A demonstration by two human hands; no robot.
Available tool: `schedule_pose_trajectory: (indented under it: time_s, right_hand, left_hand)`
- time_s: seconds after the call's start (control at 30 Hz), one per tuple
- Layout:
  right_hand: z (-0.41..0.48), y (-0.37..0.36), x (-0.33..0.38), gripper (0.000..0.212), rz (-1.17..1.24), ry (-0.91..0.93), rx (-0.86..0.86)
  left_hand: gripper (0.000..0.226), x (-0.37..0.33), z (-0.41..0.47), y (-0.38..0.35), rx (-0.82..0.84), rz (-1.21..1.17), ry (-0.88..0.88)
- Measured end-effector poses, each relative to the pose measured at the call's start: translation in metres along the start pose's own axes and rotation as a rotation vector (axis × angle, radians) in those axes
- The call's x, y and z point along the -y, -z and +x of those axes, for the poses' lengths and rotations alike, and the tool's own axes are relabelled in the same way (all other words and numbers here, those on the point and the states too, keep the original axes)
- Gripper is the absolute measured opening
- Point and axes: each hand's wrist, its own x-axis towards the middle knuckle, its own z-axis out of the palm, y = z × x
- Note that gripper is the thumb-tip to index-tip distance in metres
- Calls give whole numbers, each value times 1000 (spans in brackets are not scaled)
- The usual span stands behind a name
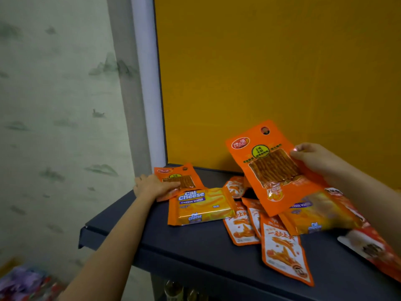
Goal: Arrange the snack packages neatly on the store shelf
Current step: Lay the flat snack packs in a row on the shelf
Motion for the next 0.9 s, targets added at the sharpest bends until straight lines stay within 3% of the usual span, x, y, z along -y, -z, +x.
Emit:
schedule_pose_trajectory:
  time_s: [0.07, 0.23, 0.47, 0.7, 0.9]
  right_hand:
    - [-3, -5, 1, 29, 3, -4, -15]
    - [-11, -11, 0, 30, -8, -22, -42]
    - [-14, -12, 3, 31, -54, -67, -77]
    - [-24, 16, -5, 32, 56, -126, -123]
    - [-40, 80, -33, 26, 179, -220, -178]
  left_hand:
    - [81, 0, 13, -2, 42, -70, -9]
    - [43, -11, 17, 0, 143, -365, -109]
    - [4, -10, 30, 6, 166, -678, -67]
    - [20, -30, 10, 29, 154, -876, -136]
    - [29, -93, -41, 37, 180, -954, -252]
